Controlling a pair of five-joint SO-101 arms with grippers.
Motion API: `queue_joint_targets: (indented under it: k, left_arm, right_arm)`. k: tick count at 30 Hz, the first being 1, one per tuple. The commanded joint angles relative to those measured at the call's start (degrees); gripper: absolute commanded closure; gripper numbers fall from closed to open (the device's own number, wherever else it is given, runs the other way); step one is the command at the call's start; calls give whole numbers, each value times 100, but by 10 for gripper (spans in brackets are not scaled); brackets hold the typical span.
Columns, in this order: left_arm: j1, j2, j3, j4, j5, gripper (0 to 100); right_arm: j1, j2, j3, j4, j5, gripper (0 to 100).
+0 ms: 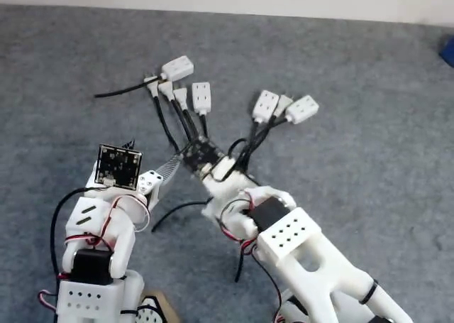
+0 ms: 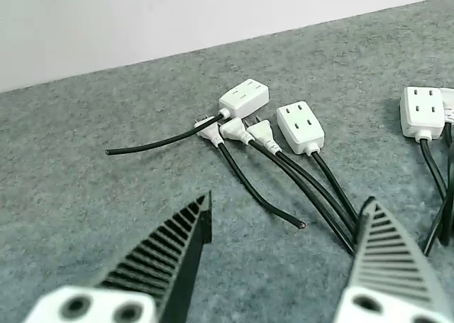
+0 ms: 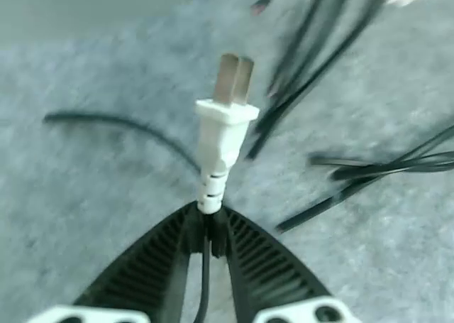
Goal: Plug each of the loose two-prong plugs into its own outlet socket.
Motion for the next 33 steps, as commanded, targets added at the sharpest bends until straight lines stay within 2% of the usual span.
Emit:
queue_joint_targets:
  k: [1,13,24,30,33]
  left_arm:
    - [-4,-31,136,-141,44,678]
    - [804,-31,804,-132,9,678]
    - [708,-75,919,-132,9,678]
    - [180,-84,892,-378,44,678]
    - [171,-84,892,-378,44,678]
  right_arm:
    - [-233,-154,-593,488,-9,991]
    - [-224,-145,-2440,1859,-44,991]
    - [66,-84,-2352,2026,35,991]
    - [822,-84,-1833,2053,281,991]
    - [1033,-84,-1657,2308,281,991]
